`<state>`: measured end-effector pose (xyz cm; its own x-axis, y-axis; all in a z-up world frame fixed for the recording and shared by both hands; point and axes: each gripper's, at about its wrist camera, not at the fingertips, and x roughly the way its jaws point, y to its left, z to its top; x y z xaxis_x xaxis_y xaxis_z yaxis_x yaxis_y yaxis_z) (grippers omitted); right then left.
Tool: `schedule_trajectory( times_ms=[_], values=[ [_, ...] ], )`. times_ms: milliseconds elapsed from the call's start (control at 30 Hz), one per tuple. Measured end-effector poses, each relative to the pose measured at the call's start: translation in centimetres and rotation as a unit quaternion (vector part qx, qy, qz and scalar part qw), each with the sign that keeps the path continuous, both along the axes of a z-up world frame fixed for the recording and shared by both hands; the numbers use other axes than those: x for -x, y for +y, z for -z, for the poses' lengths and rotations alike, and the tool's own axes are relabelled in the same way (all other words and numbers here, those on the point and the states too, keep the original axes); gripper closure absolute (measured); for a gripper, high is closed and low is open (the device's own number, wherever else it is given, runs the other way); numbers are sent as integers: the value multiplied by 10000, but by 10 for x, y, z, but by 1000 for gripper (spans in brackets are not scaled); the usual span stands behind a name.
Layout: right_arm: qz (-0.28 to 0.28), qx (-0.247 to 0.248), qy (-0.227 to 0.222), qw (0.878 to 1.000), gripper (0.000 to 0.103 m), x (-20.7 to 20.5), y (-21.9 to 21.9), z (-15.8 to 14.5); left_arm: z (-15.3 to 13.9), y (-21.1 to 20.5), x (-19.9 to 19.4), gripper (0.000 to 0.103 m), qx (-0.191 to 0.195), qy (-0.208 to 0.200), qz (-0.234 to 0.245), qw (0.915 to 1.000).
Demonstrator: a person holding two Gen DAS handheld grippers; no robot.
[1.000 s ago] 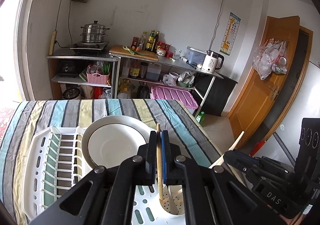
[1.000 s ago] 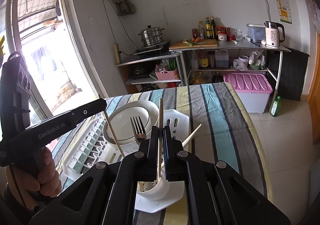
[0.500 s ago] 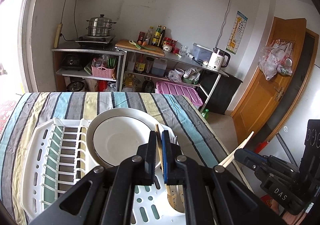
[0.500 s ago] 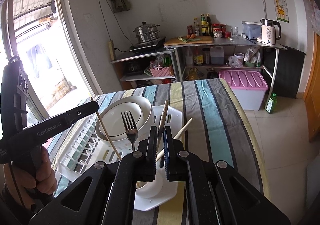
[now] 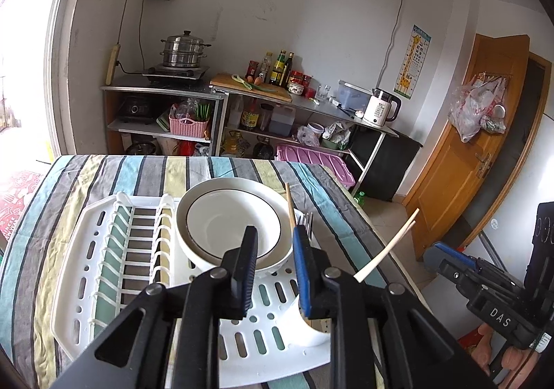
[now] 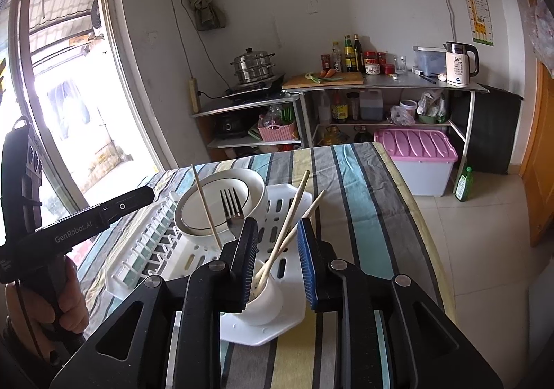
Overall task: Organize utensils
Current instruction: 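Open the right gripper to drop its chopstick into the cup while the left gripper releases its chopstick, then move both grippers back down toward the loose chopsticks on the cloth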
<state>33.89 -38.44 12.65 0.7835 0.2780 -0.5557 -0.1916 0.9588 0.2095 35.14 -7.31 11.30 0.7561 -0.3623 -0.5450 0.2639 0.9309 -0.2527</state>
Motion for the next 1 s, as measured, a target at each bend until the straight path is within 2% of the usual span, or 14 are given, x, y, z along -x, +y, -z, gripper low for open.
schedule_trajectory(
  times_ms=[467, 833, 1000],
  values=[
    [-246, -162, -215, 9993, 79, 101, 12, -2, 10, 50, 117, 79, -64, -87, -171, 9998],
    [-523, -415, -124, 9977, 78, 163, 19, 21, 42, 77, 195, 77, -176, -32, -412, 9990],
    [-654, -314, -7, 9974, 78, 186, 26, 36, 55, 88, 218, 77, -79, 56, -512, 9986]
  ],
)
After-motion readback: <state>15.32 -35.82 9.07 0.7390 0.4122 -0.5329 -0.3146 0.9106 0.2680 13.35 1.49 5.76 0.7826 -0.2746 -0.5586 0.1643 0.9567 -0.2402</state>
